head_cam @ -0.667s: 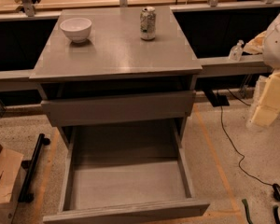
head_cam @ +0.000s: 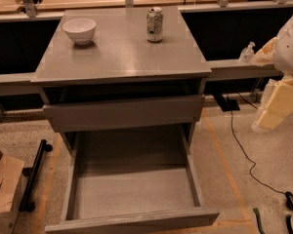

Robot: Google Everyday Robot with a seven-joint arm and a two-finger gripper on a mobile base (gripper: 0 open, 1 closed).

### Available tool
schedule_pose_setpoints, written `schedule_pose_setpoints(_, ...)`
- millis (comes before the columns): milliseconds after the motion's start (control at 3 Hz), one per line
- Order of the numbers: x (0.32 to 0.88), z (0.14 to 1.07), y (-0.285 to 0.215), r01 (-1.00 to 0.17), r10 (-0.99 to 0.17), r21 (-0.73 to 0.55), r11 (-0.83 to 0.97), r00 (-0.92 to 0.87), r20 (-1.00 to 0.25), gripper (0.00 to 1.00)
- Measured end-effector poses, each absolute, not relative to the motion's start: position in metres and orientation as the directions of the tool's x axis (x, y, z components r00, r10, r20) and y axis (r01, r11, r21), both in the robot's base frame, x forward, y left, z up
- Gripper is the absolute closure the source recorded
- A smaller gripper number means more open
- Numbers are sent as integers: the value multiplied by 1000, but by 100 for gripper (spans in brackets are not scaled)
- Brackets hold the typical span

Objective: Close middle drawer

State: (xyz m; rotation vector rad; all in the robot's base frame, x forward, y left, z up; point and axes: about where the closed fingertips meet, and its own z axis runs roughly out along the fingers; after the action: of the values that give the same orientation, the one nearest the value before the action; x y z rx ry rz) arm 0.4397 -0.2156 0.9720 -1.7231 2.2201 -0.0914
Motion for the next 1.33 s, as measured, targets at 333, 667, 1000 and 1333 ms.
schedule_pose_setpoints(333, 443, 934, -216, -951, -950, -211, 225, -167, -263, 41)
schedule_pose_setpoints(667, 442, 881, -224, -968, -950, -173, 184, -130, -284, 64)
schedule_pose_setpoints(1000, 442, 877, -223, -969, -951, -170, 176, -123, -283, 88)
schedule_pose_setpoints(1333, 442, 875, -221, -975, -953, -164, 151, -100, -285, 100)
